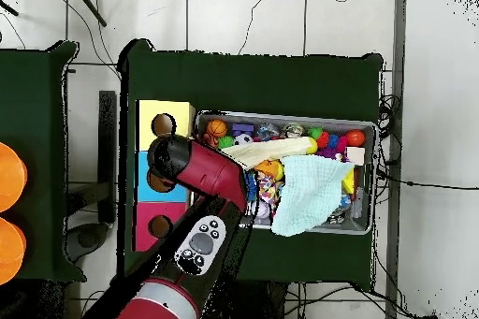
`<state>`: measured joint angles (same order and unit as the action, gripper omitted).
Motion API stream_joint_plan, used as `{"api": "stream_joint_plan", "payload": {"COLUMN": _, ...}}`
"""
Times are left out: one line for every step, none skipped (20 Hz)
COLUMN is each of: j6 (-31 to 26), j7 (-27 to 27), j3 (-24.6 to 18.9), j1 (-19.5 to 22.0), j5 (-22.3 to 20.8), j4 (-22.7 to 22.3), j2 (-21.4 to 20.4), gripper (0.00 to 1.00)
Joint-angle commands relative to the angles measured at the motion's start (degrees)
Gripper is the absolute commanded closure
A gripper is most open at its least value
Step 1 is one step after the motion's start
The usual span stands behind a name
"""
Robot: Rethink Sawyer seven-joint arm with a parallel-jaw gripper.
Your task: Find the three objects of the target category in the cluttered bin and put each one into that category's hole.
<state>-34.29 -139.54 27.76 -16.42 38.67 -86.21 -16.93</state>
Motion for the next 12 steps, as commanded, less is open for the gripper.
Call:
{"api": "stream_joint_plan", "payload": {"j6": 1.99, "j7": -4.24, "j3": -5.52, "j1": 4.37, "j5": -2.87, "j4": 3.08, "j2": 2.31, "gripper": 0.0}}
{"api": "stream_joint_plan", "payload": {"j6": 1.75, "j7": -2.72, "j3": -6.43, "j1": 5.34, "j5": -3.14, "j4": 4.26, "j2": 2.65, "gripper": 0.0}}
{"api": "stream_joint_plan", "payload": {"j6": 1.22, "j7": -2.13, "j3": -6.23, "j1": 5.59, "j5": -3.71, "j4": 5.67, "j2": 3.27, "gripper": 0.0}}
{"api": "stream_joint_plan", "payload": {"j6": 2.08, "j7": -1.23, "j3": -6.79, "j1": 6.01, "j5": -3.99, "j4": 5.96, "j2": 3.24, "gripper": 0.0}}
{"api": "stream_joint_plan", "payload": {"j6": 3.9, "j7": -0.12, "j3": -7.47, "j1": 6.45, "j5": -4.25, "j4": 5.83, "j2": 3.06, "gripper": 0.0}}
{"api": "stream_joint_plan", "payload": {"j6": 4.87, "j7": 0.61, "j3": -8.4, "j1": 7.04, "j5": -4.39, "j4": 5.87, "j2": 3.02, "gripper": 0.0}}
{"api": "stream_joint_plan", "payload": {"j6": 5.19, "j7": 1.46, "j3": -9.13, "j1": 7.79, "j5": -4.8, "j4": 6.27, "j2": 3.2, "gripper": 0.0}}
{"api": "stream_joint_plan", "payload": {"j6": 3.8, "j7": 1.33, "j3": -8.7, "j1": 8.02, "j5": -5.43, "j4": 7.57, "j2": 3.98, "gripper": 0.0}}
{"api": "stream_joint_plan", "payload": {"j6": 1.13, "j7": 0.51, "j3": -8.08, "j1": 8.31, "j5": -5.75, "j4": 9.06, "j2": 4.9, "gripper": 0.0}}
{"api": "stream_joint_plan", "payload": {"j6": 0.87, "j7": 0.13, "j3": -8.64, "j1": 9.01, "j5": -5.67, "j4": 9.22, "j2": 4.96, "gripper": 0.0}}
{"api": "stream_joint_plan", "payload": {"j6": 2.75, "j7": 0.72, "j3": -9.42, "j1": 9.66, "j5": -5.72, "j4": 8.91, "j2": 4.63, "gripper": 0.0}}
{"api": "stream_joint_plan", "payload": {"j6": 2.02, "j7": 0.35, "j3": -9.6, "j1": 10.07, "j5": -5.95, "j4": 9.35, "j2": 4.61, "gripper": 0.0}}
